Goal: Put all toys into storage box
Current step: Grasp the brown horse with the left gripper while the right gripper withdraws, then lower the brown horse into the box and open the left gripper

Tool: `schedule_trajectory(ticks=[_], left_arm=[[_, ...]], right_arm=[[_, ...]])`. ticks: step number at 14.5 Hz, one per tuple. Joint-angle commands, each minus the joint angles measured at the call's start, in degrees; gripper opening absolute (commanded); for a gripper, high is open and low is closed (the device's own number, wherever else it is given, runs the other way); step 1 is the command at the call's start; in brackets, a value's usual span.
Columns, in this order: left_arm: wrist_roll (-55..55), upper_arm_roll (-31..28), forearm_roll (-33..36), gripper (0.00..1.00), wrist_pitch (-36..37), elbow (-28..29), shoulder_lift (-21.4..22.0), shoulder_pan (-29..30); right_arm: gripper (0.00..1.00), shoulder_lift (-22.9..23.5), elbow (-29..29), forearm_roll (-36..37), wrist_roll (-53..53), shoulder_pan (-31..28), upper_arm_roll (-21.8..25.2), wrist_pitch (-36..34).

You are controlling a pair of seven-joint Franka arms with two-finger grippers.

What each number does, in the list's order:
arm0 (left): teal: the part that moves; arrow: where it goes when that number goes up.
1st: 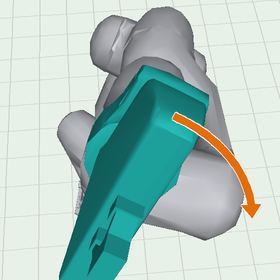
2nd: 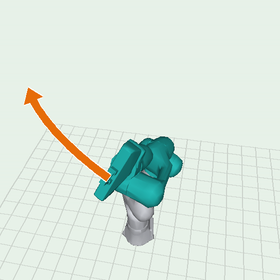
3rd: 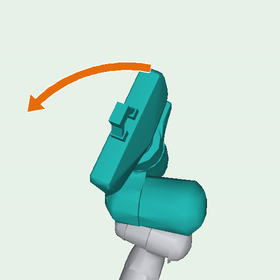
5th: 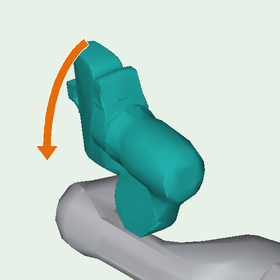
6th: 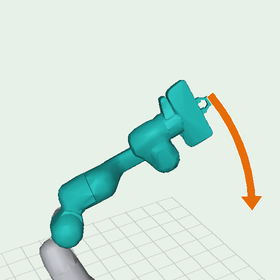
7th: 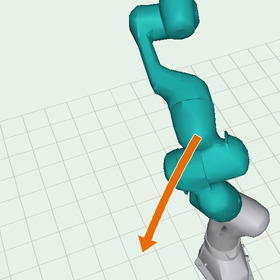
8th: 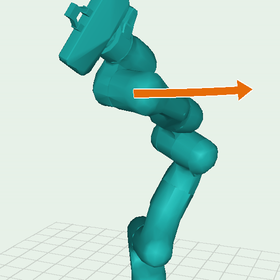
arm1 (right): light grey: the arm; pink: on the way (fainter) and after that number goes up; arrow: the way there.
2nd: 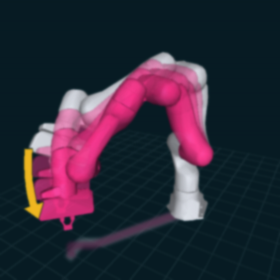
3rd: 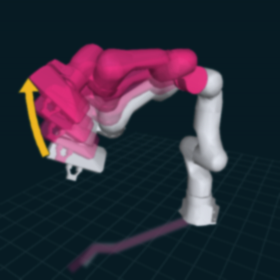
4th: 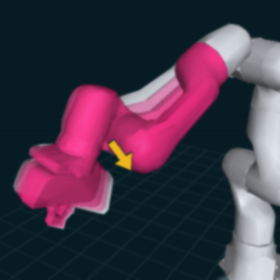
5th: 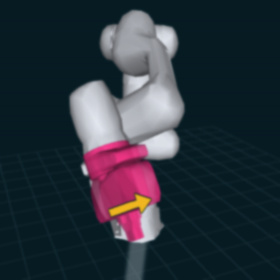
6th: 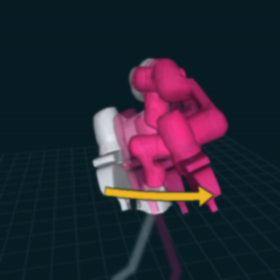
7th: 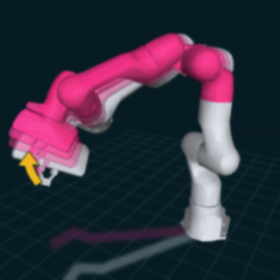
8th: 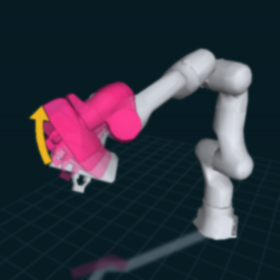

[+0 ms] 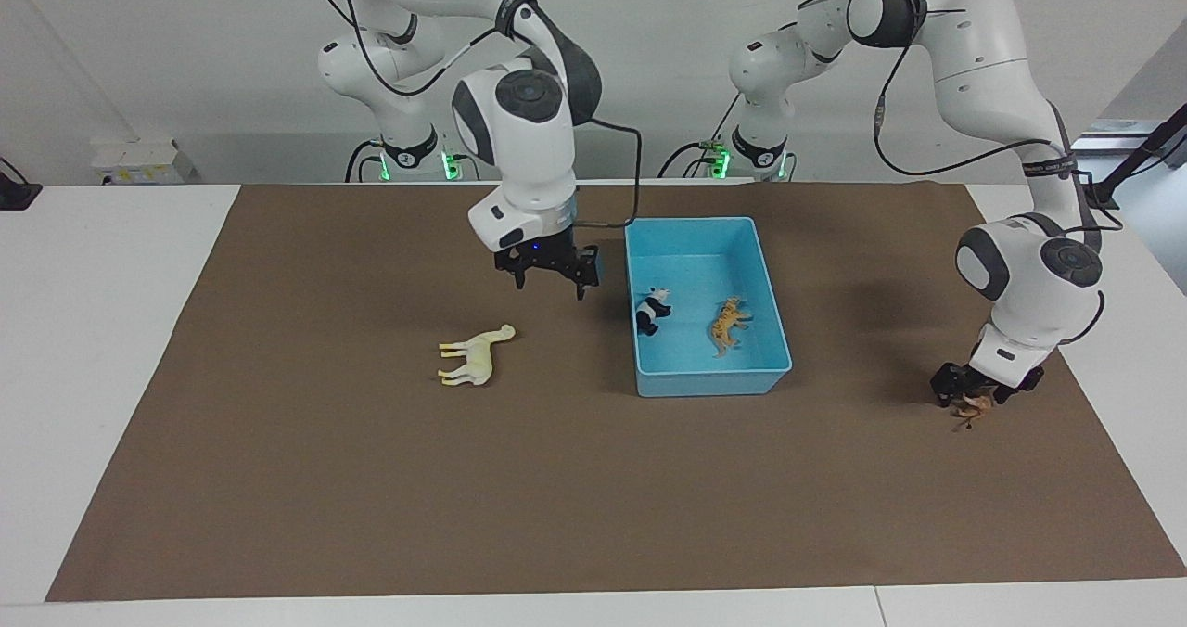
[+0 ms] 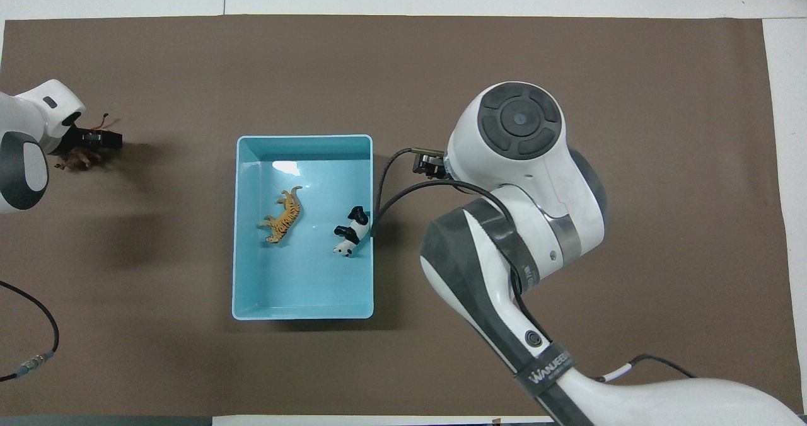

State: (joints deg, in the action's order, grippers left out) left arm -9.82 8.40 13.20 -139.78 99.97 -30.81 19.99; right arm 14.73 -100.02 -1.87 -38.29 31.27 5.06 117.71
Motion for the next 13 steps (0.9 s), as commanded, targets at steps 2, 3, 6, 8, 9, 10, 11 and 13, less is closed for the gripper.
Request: schedule_trajectory(ticks=[2, 3, 6, 8, 9, 10, 11, 13], left_arm=[[0.15, -0.05, 0.96, 0.13, 1.16, 0.06, 0.75, 0.14], [0.15, -0.05, 0.95, 0.0, 3.88, -2.3, 0.49, 0.14], [0.24, 0.03, 0.25, 0.0, 7.5, -4.87, 0.14, -0.12], [0.68, -0.05, -1.85, 0.0, 12.83, -7.84, -0.04, -1.52], [2.68, -0.05, -1.86, 0.0, 17.48, -10.73, -0.13, -2.92], [6.27, 0.03, -2.12, 0.0, 21.79, -13.2, 0.13, -4.16], [11.79, 0.29, -2.91, 0.0, 25.92, -14.7, 1.18, -5.21], [20.95, 0.82, -7.98, 0.0, 31.83, -14.2, 6.26, -7.76]], right_arm=[[1.0, -5.32, -13.34, 0.73, 11.02, -6.3, -0.76, 10.33], [1.0, -5.77, -15.88, 0.64, 13.13, -7.53, -0.84, 13.39], [1.0, -5.42, -20.64, 0.82, 13.85, -7.54, -0.84, 21.49], [1.0, -3.67, -21.0, 0.99, 16.3, -7.37, -0.84, 24.05], [1.0, -3.05, -21.35, 1.34, 17.27, -7.45, -0.84, 25.36], [1.0, -2.35, -21.53, 1.78, 17.98, -7.54, -0.84, 26.86], [1.0, -1.82, -21.53, 2.39, 18.07, -7.54, -0.84, 27.31], [1.0, -0.68, -21.53, 3.45, 18.25, -7.63, -0.84, 29.58]])
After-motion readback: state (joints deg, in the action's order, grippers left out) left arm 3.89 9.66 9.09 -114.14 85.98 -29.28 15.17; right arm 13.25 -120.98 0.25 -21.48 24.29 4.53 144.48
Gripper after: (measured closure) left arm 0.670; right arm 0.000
